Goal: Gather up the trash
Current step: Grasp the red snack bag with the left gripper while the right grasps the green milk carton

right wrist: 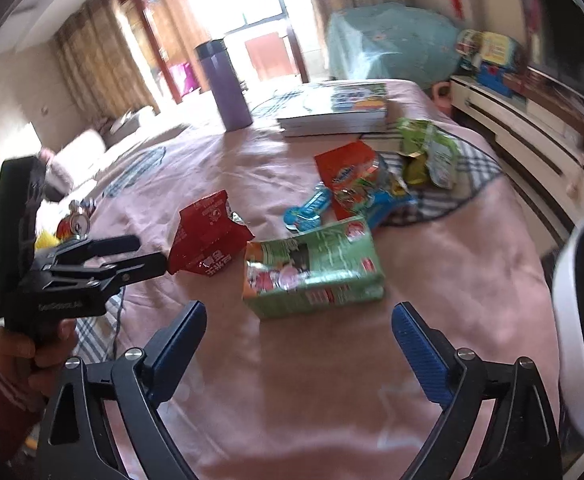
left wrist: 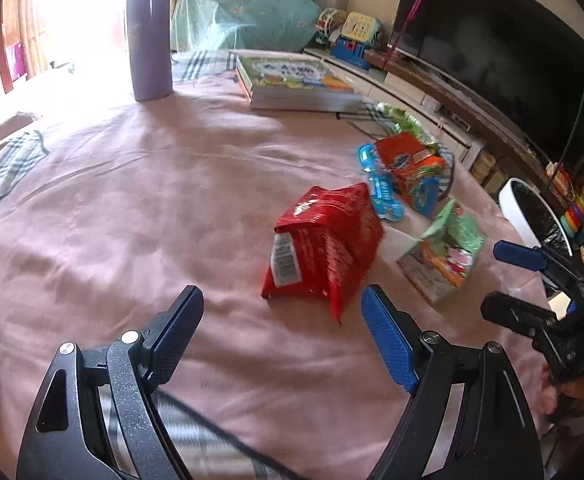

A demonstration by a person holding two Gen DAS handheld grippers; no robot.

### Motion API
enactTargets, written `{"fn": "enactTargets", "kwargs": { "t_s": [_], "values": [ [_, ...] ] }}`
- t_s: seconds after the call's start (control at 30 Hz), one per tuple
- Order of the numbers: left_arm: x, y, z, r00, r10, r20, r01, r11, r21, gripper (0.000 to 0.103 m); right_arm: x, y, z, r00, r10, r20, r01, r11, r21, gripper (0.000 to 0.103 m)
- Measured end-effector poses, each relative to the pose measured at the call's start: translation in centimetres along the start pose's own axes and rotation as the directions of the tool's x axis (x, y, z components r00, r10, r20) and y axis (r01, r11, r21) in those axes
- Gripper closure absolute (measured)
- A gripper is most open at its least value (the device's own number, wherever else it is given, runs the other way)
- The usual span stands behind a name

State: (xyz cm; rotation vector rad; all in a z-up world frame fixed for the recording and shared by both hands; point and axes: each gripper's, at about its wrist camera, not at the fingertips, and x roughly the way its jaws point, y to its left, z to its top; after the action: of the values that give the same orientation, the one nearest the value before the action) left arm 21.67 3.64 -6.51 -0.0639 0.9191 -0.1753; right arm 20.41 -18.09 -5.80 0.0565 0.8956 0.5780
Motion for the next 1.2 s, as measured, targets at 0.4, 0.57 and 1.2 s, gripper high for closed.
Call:
{"fn": "enactTargets", "kwargs": {
  "t_s": [0.4,0.57,1.2],
  "values": [
    [2.0,-0.1,1.0,0.998,-0.055,-0.011,0.055,0.998,0.028,0.06,2.9,-0.7,0.7,0.999,-0.004,-0.037,0.003,1.0,-0.02,0.028],
    [1.3,-1.2,0.6,0.998,-0.063,0.008,0.062,0.996,0.058,0.067,2.1,-1.2,0.3,0.999,-0.011,-0.035,0.012,1.0,0.027,0.087],
    [-2.4,-1.0,-3.1,0.998,-0.053,0.035,0.054,0.998,-0.013,0.068,2.8,-1.5,1.6,0.99,-0.139,-0.001,0.134,0.954,0.27,0.03]
  ]
}}
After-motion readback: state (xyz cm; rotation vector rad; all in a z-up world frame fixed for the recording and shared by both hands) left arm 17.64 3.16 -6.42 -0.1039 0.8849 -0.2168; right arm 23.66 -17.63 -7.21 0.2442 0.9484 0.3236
